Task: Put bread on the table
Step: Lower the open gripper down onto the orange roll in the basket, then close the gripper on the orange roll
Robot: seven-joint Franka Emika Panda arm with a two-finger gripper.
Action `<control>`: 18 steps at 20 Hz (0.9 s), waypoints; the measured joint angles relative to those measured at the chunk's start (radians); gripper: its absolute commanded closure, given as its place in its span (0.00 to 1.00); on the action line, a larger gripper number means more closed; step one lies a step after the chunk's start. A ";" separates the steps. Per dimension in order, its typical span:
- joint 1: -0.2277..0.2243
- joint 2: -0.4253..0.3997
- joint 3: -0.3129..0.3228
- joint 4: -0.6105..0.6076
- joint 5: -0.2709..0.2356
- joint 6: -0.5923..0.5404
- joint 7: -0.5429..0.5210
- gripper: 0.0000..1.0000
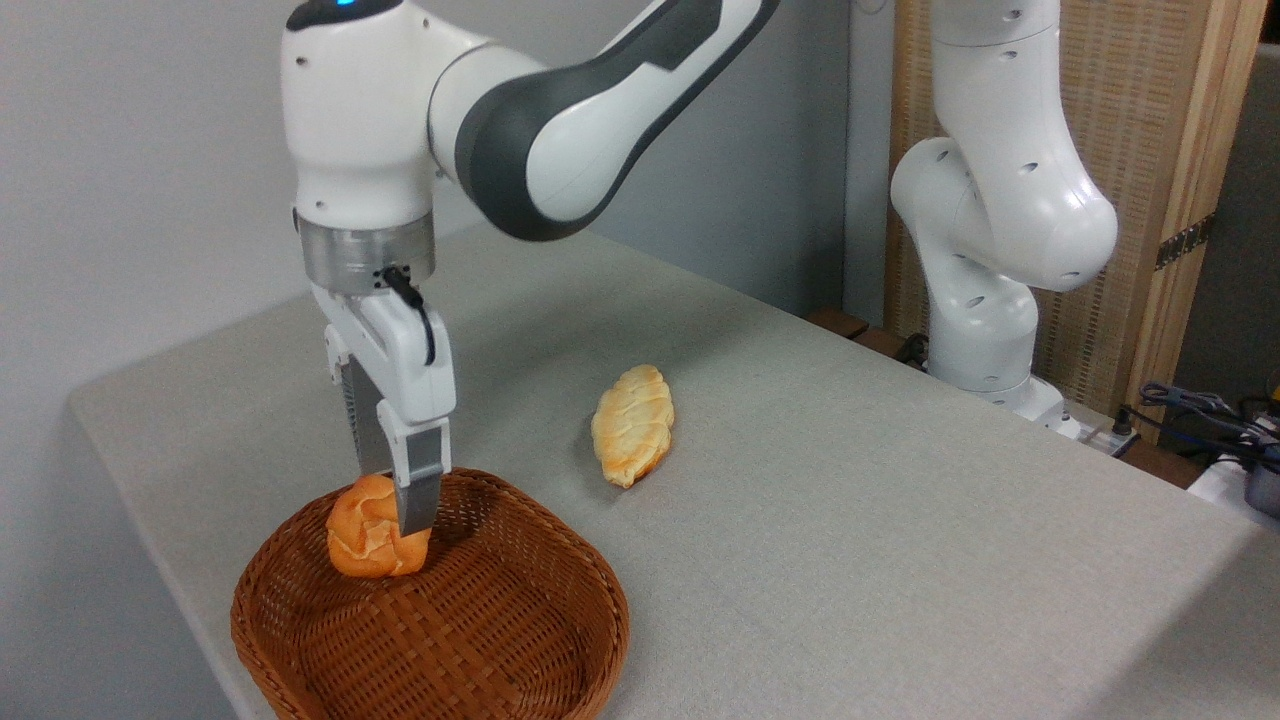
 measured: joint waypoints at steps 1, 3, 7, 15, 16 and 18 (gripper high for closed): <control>-0.001 0.008 -0.004 0.000 0.000 0.009 0.000 0.00; -0.001 0.018 -0.005 0.000 -0.003 0.019 0.000 0.00; -0.001 0.021 -0.005 0.000 -0.011 0.019 0.000 0.00; 0.001 0.045 -0.005 0.000 -0.021 0.020 0.000 0.26; 0.002 0.047 -0.005 0.001 -0.030 0.020 0.000 0.48; 0.003 0.048 -0.004 0.001 -0.039 0.020 0.000 0.67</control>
